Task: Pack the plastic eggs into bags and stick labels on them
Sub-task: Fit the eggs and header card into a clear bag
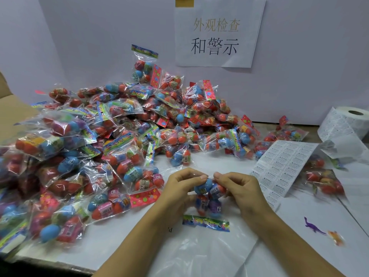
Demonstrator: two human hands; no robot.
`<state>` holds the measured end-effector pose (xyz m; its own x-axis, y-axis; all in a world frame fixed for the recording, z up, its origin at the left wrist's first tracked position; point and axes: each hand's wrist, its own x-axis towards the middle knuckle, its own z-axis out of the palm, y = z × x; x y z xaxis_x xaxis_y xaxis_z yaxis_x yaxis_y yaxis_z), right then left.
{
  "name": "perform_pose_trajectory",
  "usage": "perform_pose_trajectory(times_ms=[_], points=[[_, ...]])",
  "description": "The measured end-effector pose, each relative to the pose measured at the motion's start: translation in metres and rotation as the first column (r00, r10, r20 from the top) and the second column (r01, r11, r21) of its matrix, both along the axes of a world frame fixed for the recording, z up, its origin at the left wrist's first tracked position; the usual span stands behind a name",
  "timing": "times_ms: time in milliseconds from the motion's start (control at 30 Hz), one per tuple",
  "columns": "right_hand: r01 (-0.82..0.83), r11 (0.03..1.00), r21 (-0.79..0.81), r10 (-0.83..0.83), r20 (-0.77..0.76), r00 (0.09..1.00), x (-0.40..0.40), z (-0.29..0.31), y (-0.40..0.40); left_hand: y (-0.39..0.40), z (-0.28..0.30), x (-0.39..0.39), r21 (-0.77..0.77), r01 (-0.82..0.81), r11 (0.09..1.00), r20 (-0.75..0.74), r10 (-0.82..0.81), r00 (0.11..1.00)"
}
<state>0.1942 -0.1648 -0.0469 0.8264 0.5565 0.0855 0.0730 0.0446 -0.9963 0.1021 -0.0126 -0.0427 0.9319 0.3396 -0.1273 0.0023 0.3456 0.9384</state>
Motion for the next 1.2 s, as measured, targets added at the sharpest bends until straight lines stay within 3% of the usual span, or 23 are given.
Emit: perform_pose_trajectory(times_ms=[233, 433, 800, 1200], points=[[-0.017, 1.0, 0.02, 0.018, -0.044, 0.999, 0.003, 0.0, 0.0, -0.002, 0.001, 0.0, -0.07, -0.015, 0.997, 0.042, 0.018, 0.999], [-0.074, 0.997, -0.028, 0.075, 0.044, 0.996, 0.002, 0.0, -0.004, -0.004, -0.002, -0.002, 0.08, -0.029, 0.996, 0.018, 0.027, 0.999], [-0.101, 0.992, 0.076, 0.104, -0.033, 0.994, 0.016, 0.006, -0.005, 0.001, 0.007, -0.003, -0.172, 0.015, 0.985, -0.025, -0.02, 0.999], [-0.125, 0.987, 0.104, 0.142, -0.169, 0.975, 0.015, 0.016, -0.009, 0.002, 0.008, -0.004, -0.192, 0.004, 0.981, 0.023, 0.001, 1.0]])
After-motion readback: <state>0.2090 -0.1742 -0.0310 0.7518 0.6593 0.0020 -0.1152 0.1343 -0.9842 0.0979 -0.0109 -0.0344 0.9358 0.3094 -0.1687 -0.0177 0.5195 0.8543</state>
